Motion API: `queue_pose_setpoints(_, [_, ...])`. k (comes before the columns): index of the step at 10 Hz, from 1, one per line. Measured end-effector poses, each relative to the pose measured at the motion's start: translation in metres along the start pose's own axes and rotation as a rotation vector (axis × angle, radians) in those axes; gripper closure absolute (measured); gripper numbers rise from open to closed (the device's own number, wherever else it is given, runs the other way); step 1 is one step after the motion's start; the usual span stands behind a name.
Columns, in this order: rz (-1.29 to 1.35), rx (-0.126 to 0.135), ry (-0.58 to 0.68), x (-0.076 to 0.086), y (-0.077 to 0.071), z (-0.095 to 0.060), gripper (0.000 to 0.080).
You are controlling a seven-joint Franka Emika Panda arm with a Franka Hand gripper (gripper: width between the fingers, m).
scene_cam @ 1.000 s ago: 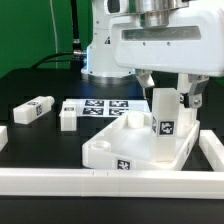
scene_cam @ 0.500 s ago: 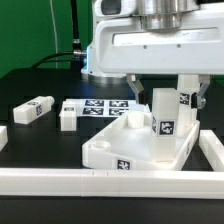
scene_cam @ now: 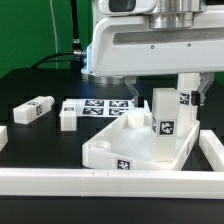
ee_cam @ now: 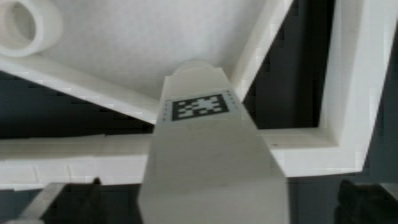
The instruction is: Assemble desk
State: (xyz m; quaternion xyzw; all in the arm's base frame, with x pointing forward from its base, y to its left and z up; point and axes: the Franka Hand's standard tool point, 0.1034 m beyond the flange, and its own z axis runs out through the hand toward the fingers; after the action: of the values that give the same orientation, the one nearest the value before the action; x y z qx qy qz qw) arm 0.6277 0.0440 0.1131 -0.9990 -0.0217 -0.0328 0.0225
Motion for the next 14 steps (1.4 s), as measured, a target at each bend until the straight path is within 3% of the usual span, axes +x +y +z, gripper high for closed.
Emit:
queue_pose_setpoints(2, [-0.053, -0.006, 0.000, 0.0002, 0.0005, -0.0001, 0.0150])
queue_pose_setpoints(4, [-0.052, -0.006, 0.000, 0.0002, 0.0005, 0.0000, 0.0397])
queue_pose_setpoints(5, [-0.044, -0.006, 0.000, 0.0002, 0.0005, 0.0000, 0.0397])
queue_pose_setpoints(6, [-0.030, -0.006, 0.000, 0.0002, 0.0005, 0.0000, 0.0511])
queue_pose_setpoints(9, [0.088, -0.003, 0.001, 0.0001, 0.0002, 0.0001, 0.0511])
queue_pose_setpoints(12, [0.416, 0.028, -0.003, -0.0008, -0.0001, 0.0009, 0.0511])
queue_pose_setpoints(14, [0.622, 0.027, -0.006, -0.0014, 0.0006, 0.0012, 0.0511])
